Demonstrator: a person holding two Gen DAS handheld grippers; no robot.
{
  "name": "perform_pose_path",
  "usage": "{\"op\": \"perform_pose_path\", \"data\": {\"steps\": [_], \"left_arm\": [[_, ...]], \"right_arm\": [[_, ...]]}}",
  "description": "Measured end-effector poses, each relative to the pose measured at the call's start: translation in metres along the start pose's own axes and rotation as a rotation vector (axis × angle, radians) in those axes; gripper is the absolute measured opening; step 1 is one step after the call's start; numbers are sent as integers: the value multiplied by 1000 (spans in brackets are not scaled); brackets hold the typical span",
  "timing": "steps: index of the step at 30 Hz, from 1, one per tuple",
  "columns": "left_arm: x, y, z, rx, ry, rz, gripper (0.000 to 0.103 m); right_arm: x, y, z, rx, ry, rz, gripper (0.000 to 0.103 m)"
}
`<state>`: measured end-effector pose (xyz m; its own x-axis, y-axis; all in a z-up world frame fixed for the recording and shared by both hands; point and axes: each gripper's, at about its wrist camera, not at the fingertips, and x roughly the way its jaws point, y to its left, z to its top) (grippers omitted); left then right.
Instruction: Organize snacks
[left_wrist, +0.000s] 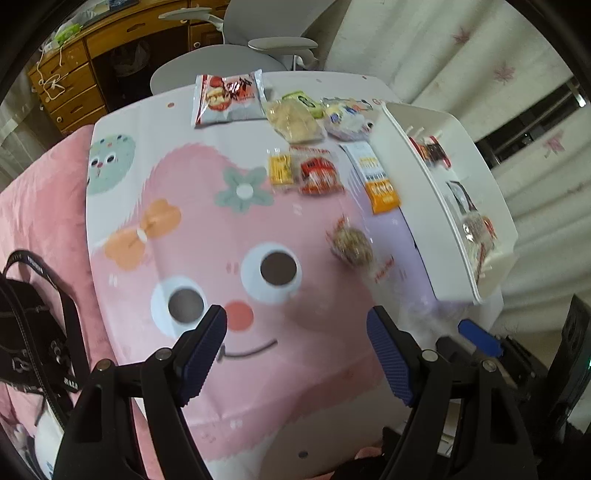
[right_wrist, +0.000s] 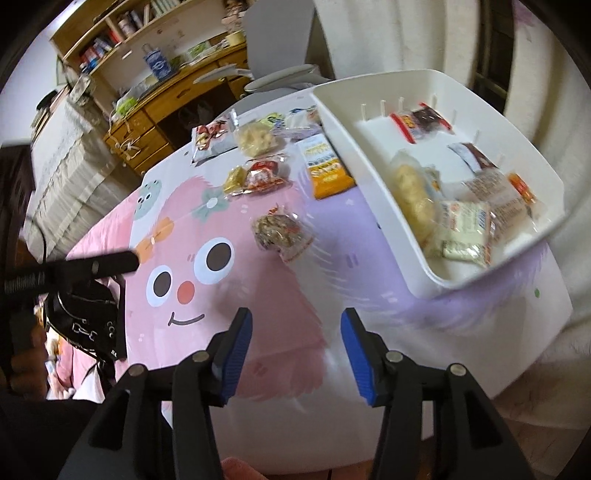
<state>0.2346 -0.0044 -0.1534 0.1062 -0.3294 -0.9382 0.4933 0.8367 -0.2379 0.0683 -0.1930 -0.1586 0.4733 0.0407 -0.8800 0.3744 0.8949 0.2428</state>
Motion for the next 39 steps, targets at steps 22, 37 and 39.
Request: {"op": "perform_pose_path", "data": {"steps": [22, 37, 39], "left_arm": [[97, -48, 137, 45, 135, 22, 80], [169, -59, 156, 9, 240, 81, 74], [175, -57, 157, -6, 250, 88, 72]], "right_arm": [[82, 30, 44, -291, -115, -23, 60], [116, 16, 64, -294, -57, 80, 60], [120, 14, 64, -294, -37, 96, 60]]}}
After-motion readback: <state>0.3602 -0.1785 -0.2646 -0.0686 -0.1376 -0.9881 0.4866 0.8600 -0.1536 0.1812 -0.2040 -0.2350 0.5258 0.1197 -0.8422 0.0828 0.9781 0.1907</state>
